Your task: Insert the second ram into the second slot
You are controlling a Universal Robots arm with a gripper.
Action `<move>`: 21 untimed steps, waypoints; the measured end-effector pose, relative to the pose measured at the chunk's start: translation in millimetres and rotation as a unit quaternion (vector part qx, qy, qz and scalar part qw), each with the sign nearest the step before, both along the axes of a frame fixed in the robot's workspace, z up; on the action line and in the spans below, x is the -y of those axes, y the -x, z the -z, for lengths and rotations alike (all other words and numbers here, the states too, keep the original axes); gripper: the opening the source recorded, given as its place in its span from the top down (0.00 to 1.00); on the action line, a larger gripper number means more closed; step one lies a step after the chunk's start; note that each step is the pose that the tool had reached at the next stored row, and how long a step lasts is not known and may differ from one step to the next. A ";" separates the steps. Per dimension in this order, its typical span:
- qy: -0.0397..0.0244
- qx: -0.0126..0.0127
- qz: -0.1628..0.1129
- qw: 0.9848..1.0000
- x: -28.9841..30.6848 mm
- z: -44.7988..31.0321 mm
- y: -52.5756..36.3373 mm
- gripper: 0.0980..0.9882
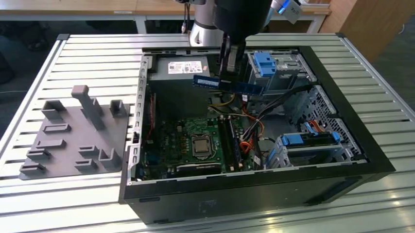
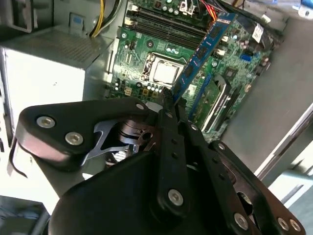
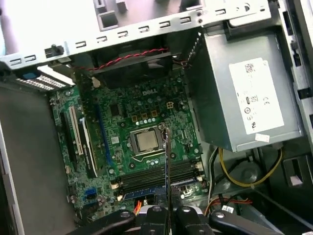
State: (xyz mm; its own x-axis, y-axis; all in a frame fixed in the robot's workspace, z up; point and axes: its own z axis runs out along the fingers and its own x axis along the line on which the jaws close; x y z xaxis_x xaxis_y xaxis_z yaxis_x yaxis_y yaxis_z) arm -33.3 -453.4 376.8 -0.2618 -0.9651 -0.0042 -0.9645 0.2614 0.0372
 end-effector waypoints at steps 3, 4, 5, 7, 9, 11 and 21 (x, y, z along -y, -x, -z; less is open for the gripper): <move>0.001 0.000 0.028 1.000 0.0 1.2 0.0 0.96; 0.001 0.000 0.037 0.999 0.0 1.6 0.0 0.96; 0.001 0.000 0.046 0.999 0.0 1.9 0.0 0.96; 0.002 0.000 0.064 0.998 0.0 2.7 0.0 0.96; 0.002 0.000 0.081 0.997 0.0 3.5 0.0 0.96; 0.003 0.000 0.099 0.995 0.0 4.3 0.0 0.96; 0.007 0.000 0.183 0.983 0.0 8.0 0.0 0.96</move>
State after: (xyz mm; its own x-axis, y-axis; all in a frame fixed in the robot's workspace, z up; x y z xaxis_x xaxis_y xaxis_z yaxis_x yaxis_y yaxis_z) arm -33.3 -453.4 368.8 -0.5907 -0.8069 0.0074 -0.8064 0.5906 0.0312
